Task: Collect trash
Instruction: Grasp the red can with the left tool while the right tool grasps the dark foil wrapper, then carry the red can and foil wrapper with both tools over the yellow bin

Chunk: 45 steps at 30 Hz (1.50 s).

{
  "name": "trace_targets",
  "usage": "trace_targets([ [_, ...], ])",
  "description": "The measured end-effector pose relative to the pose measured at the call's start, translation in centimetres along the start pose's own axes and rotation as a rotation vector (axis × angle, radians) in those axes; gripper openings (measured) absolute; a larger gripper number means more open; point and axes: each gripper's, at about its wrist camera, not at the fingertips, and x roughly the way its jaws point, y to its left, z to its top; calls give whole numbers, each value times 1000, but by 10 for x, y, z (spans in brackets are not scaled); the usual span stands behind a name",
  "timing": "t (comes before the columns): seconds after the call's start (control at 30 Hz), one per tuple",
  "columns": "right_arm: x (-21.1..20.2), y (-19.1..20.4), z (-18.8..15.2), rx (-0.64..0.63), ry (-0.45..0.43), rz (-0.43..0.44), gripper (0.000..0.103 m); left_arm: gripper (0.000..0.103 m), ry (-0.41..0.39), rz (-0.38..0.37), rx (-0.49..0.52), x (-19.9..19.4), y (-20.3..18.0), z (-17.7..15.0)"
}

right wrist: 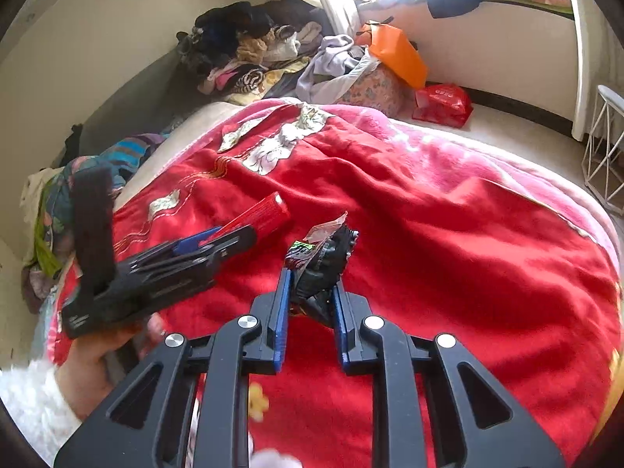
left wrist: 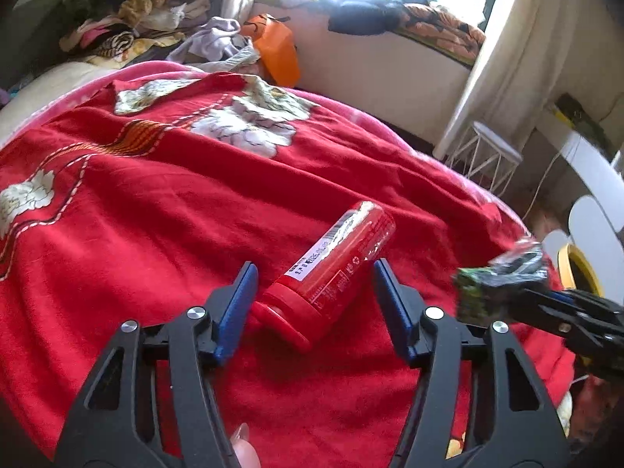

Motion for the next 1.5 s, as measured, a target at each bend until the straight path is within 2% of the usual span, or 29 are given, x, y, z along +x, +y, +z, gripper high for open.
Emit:
trace_targets([
  [0.27,-40,8,-17,-70,-41,-25,18,33,31,50,80,-1,-29,-14],
  [0.37,-53,10,-20,-71,-55,-17,17,31,46,82,81,-3,-39,-19],
  [0.67,-88,1,-30,-78,-93,-33,16,27,52,101,52,-25,-64,-36],
  [0.8,-100,-9,-34,-61,-104,-41,16,26,37,94,71,-33,-81,-44],
  [1.07,-133,-43,-41,15,-145,-86,16,26,6,36,91,-50,-121,-51],
  [1.5,-197,-93,-53,95,-240,-191,16,26,-85,-84,162,-87,-194,-45],
])
